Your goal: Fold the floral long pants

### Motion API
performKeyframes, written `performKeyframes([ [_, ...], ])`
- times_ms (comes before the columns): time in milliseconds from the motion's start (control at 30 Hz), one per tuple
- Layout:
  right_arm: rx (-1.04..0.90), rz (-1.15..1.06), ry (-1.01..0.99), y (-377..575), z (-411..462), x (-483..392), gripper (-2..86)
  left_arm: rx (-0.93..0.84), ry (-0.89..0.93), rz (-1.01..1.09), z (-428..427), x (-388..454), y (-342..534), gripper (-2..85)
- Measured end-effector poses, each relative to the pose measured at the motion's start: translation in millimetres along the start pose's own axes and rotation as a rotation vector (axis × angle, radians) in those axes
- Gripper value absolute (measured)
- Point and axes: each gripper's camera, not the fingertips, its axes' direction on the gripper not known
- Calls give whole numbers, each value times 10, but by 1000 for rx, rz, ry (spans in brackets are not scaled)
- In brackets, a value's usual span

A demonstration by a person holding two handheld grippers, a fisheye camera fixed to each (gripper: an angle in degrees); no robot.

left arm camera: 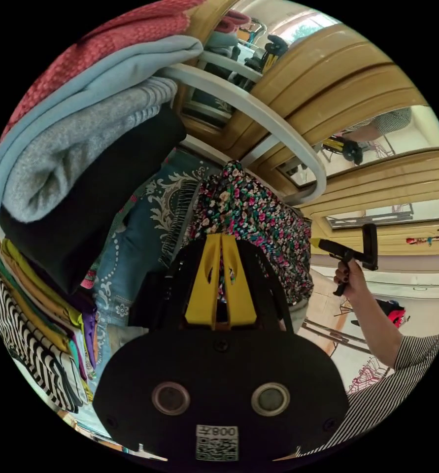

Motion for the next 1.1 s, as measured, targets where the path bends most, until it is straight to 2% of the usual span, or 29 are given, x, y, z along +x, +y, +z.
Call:
performKeyframes([
  [100,-75,34,130,-422,325,82,-1,-42,-22,-21,191,-64,-97,1],
  [267,-120,23,154,-570,568,110,-1,-34,-10,3,186,-104,-36,1],
  [500,-35,-103,122,120,473,-254,0,21,-33,71,-96,-59,397,0],
  [700,-228,-152,217,595,1153,-177,0,-67,-38,60,-124,-191,468,0],
  [900,-202,-153,227,616,1222,-170,0,28,-28,102,-856,-184,903,1],
  [1000,-163,-152,214,778,1173,-185,0,82,-19,27,-1321,-378,1384,3],
  [1100,-165,-143,170,980,1213,-190,1,130,-18,-148,-1775,-706,1993,7],
])
